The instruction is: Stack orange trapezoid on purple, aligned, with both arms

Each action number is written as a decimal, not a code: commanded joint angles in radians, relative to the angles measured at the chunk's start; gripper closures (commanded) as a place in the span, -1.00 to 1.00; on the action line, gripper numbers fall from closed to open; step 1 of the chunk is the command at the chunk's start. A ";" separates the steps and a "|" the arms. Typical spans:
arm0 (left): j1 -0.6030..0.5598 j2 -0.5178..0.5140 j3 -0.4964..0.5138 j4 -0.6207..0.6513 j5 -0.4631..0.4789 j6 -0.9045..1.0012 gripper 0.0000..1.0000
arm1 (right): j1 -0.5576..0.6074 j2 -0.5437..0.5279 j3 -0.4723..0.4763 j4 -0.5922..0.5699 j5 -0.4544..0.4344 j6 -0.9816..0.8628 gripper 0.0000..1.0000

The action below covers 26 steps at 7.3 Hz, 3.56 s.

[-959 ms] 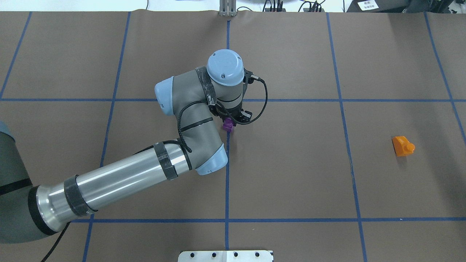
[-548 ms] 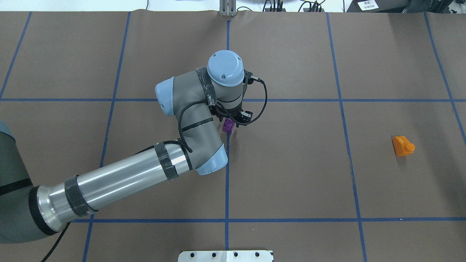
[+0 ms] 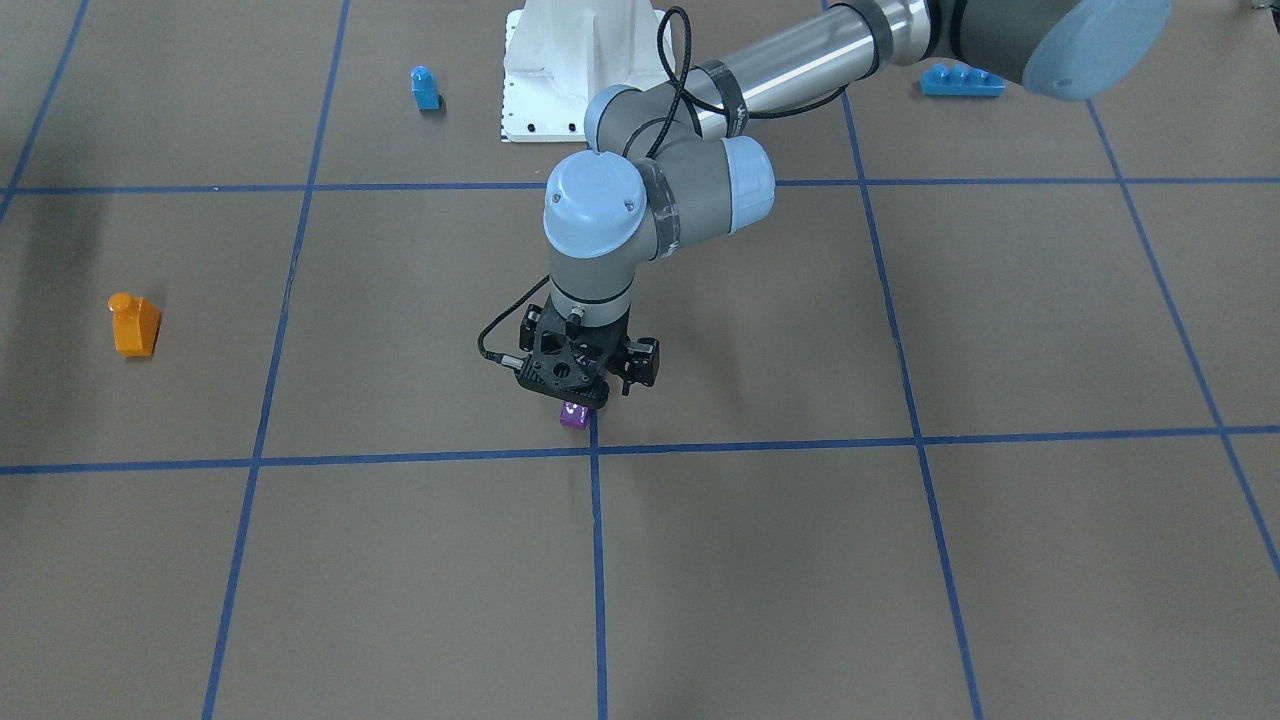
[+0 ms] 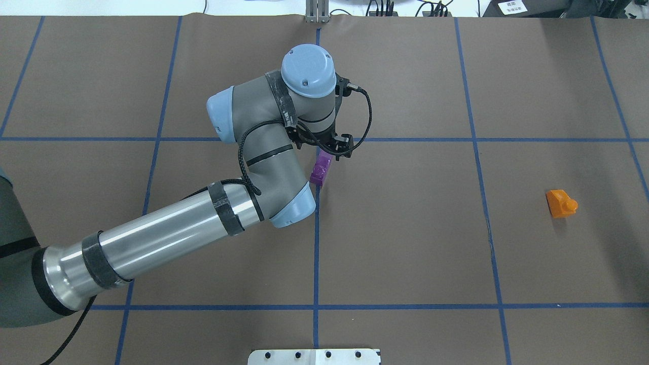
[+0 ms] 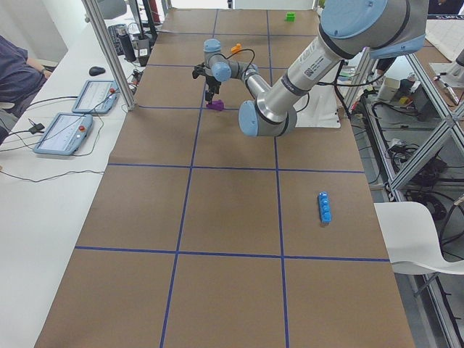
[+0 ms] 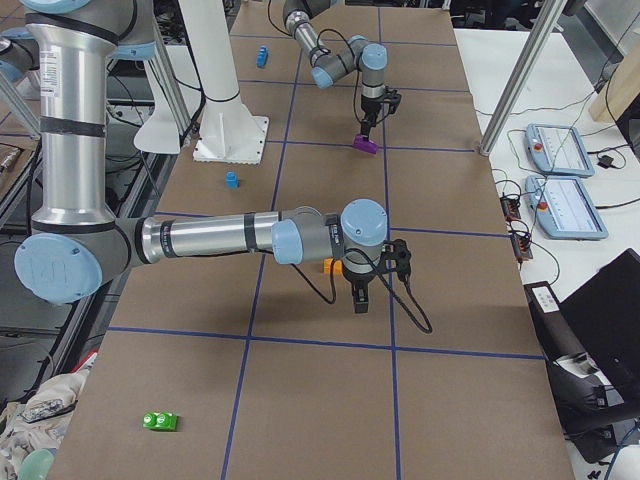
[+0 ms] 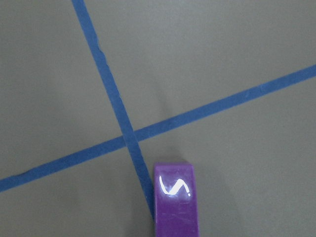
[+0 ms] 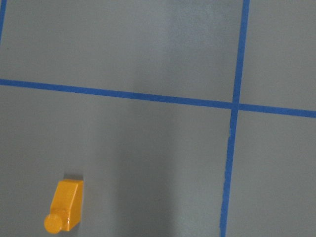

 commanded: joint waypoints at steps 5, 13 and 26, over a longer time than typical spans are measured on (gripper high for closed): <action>-0.035 0.009 -0.087 0.072 -0.001 0.003 -1.00 | -0.416 -0.060 0.003 0.386 -0.216 0.568 -1.00; -0.040 0.045 -0.116 0.075 -0.001 0.006 -1.00 | -0.552 0.003 -0.092 0.387 -0.268 0.603 0.24; -0.452 0.692 -0.582 0.190 -0.223 0.557 -1.00 | -0.722 0.976 -0.251 -0.334 -0.270 1.058 1.00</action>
